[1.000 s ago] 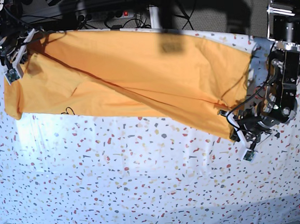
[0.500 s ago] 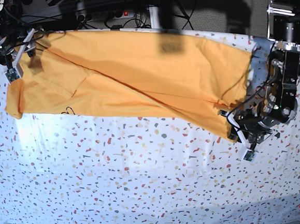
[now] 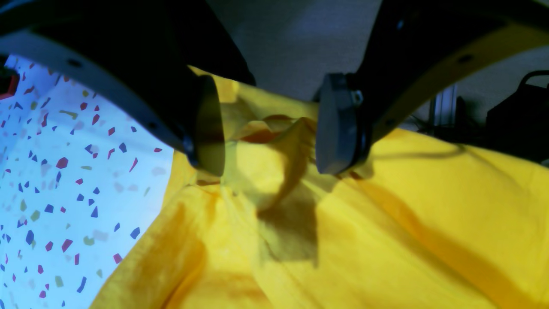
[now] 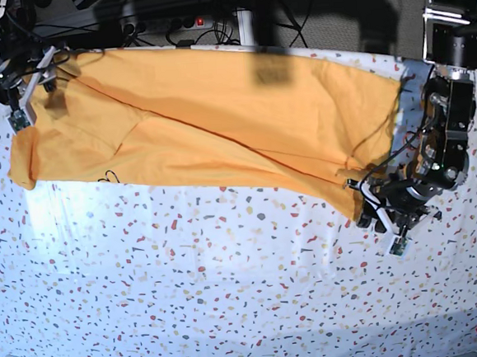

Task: Fold the T-shirt properly

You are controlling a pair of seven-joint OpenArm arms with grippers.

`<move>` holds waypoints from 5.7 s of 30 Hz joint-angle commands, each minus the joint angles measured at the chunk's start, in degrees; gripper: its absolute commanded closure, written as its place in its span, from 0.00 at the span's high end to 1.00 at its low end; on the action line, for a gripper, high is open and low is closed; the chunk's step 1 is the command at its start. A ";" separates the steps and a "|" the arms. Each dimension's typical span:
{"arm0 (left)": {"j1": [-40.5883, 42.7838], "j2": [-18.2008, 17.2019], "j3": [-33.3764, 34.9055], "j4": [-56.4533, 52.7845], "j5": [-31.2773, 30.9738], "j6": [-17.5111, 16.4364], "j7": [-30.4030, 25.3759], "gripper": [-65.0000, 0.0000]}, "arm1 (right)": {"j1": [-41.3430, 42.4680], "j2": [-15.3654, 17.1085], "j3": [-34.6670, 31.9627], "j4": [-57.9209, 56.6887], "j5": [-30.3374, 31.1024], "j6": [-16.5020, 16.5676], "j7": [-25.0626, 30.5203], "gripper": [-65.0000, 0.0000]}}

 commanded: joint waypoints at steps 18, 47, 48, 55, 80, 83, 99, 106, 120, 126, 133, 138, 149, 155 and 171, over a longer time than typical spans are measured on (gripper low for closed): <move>-12.66 0.66 -0.33 -6.71 4.90 -16.44 4.44 0.41 | 0.35 0.76 0.50 0.74 1.88 -0.74 1.86 0.52; -17.99 0.50 -0.33 -25.49 -6.08 -21.61 4.72 0.41 | 0.96 0.76 0.50 0.74 6.16 -0.72 1.03 0.52; -17.99 0.50 -0.33 -25.49 -6.08 -21.61 5.20 0.41 | 0.96 0.76 0.50 0.74 6.19 -0.72 1.03 0.52; -17.99 0.52 -0.33 -25.49 -6.10 -21.61 4.42 0.41 | 0.96 0.76 0.50 0.74 6.19 -0.72 1.03 0.52; -16.41 0.52 -0.33 -25.49 -7.65 -21.61 1.27 0.21 | 0.98 0.76 0.50 0.74 6.19 -0.72 1.05 0.52; -16.39 0.52 -0.33 -25.49 -4.13 -21.61 -1.99 0.32 | 0.96 0.74 0.50 0.74 6.19 -0.70 1.03 0.52; -14.62 2.10 -0.33 -25.55 -0.24 -16.61 -3.26 0.32 | 0.96 0.74 0.50 0.74 6.21 -0.70 0.39 0.52; -12.24 2.14 -0.33 -25.55 0.57 -14.56 -4.61 0.32 | 0.96 0.74 0.50 0.74 6.38 -0.72 0.42 0.52; -12.68 2.67 -0.35 -25.40 0.44 -14.47 -4.57 0.00 | 0.98 0.76 0.50 0.74 6.38 -0.72 0.44 0.52; -12.94 2.21 -0.35 -20.76 0.09 -14.36 -2.60 0.00 | 0.98 0.76 0.50 0.74 6.38 -0.72 0.42 0.52; -11.41 1.20 -0.35 -12.87 -7.17 -14.38 2.21 0.00 | 0.96 0.74 0.50 0.74 6.36 -0.72 0.33 0.52; -8.37 -1.05 -0.35 -7.72 -8.07 -14.40 4.85 0.00 | 0.96 0.74 0.50 0.74 6.36 -0.72 0.15 0.52; 2.67 -12.90 -0.35 5.49 -22.45 -18.84 12.04 0.00 | 0.98 0.76 0.50 0.74 6.38 -0.72 0.17 0.52; 5.55 -15.47 -0.35 8.46 -22.93 -19.63 12.41 0.00 | 0.98 0.74 0.50 0.74 6.36 -0.72 0.15 0.52; 8.04 -15.52 -0.33 8.44 -20.35 -19.74 14.47 0.21 | 1.51 1.22 0.52 0.74 5.92 -0.72 0.15 0.52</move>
